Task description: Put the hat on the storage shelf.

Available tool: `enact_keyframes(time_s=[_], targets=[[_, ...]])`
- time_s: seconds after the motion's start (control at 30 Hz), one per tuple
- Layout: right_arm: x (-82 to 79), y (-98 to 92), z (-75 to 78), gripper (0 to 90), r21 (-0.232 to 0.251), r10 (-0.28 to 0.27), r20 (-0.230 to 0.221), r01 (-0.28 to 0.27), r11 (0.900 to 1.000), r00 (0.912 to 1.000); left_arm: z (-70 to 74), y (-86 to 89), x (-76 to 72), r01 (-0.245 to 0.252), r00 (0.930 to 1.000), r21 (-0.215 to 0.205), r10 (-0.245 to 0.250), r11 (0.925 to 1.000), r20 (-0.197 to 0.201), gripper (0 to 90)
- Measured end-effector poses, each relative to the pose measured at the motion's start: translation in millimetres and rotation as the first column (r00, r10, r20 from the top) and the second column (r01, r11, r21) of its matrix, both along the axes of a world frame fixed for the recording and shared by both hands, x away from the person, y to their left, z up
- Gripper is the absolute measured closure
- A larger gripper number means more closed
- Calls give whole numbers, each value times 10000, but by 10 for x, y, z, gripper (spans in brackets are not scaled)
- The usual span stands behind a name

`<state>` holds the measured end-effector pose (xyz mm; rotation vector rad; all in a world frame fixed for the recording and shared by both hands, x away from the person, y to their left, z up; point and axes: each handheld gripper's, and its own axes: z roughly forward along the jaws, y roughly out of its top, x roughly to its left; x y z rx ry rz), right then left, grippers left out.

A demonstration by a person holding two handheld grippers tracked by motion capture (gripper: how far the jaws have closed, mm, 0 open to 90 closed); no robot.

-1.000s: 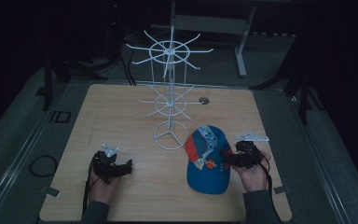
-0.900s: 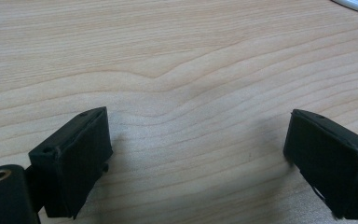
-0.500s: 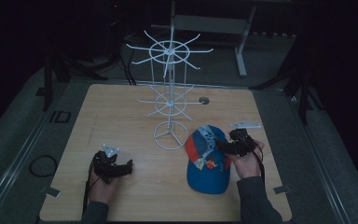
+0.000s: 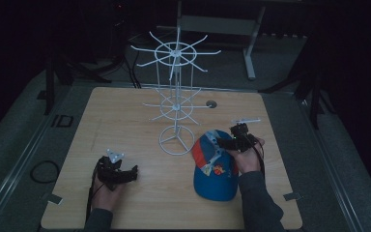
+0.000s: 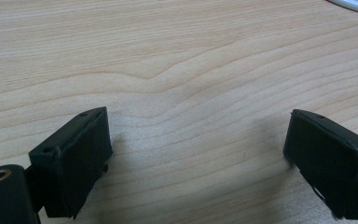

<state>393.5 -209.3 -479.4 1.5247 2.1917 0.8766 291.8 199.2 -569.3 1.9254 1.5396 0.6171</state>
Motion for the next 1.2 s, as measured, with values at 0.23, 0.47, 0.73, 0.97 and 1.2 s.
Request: enact_keyframes(time_s=[0.23,0.47,0.73,0.97,1.2], targets=[[177,74,-102,276,-281,-10,-715,-10,9996,9974,-1,-5,1,32,10000,-18,-32,10000,17,78],[242,73,-177,501,65,147,-1552,-139,9999,9878,-1,-8,1,104,9999,-10,-104,9999,10,78],[206,69,-135,831,507,758,-1427,-692,9963,9869,0,-9,1,117,9999,-7,-117,9999,8,78],[94,63,12,873,782,1216,-918,-1146,9903,9883,-1,-12,1,108,9999,-20,-108,9999,14,78],[19,29,147,867,1119,1428,-505,-1365,9843,9885,-1,-13,2,122,9999,-22,-122,9999,20,78]])
